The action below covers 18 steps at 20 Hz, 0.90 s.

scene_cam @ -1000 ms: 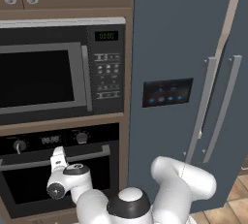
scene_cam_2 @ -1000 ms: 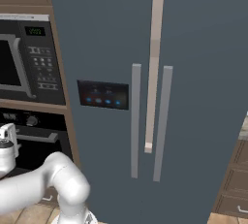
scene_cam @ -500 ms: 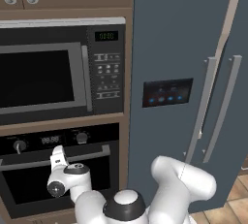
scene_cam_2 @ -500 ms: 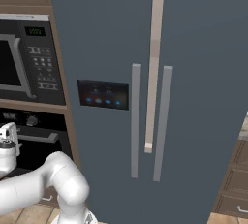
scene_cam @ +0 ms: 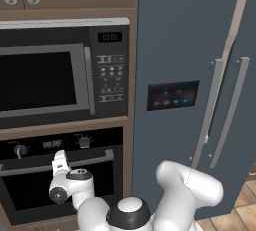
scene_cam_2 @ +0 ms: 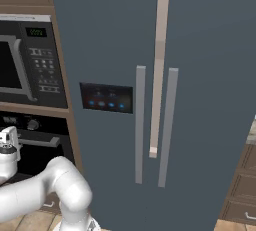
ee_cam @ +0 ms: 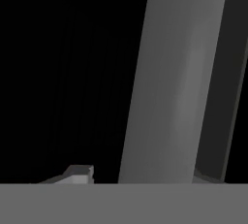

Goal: Take the fish from the oven and place it on the plate on the counter.

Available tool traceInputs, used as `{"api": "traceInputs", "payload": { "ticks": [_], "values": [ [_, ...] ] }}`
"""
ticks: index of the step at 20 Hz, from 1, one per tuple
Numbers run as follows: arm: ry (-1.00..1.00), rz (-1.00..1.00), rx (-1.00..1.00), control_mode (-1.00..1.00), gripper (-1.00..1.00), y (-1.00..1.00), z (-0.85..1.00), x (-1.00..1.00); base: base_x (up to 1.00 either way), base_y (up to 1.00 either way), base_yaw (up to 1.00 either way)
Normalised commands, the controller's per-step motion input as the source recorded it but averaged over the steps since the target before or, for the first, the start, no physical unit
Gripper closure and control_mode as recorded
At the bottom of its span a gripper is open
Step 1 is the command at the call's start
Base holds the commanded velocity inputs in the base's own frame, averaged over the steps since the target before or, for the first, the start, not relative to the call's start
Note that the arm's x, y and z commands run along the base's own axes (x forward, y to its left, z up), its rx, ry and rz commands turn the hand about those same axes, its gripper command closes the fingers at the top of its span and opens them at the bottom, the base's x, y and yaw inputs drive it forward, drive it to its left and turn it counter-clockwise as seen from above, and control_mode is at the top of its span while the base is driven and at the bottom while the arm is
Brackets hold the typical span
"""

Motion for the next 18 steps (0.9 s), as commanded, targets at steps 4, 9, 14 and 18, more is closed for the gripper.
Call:
{"api": "traceInputs", "payload": {
  "ticks": [4, 9, 14, 18],
  "values": [
    [0.06, 0.0, 0.0, -1.0, 1.0, 0.05, -0.07, 0.0, 0.0, 0.0, 0.0],
    [0.1, 0.0, 0.0, -1.0, 1.0, 0.05, -0.35, -0.08, 0.0, 0.0, 0.0],
    [0.02, 0.0, 0.0, -1.0, 1.0, 0.06, -0.54, -0.27, 0.0, 0.0, 0.0],
    [0.0, 0.0, 0.0, -1.0, 1.0, 0.09, -0.53, -0.53, 0.0, 0.0, 0.0]
  ]
}}
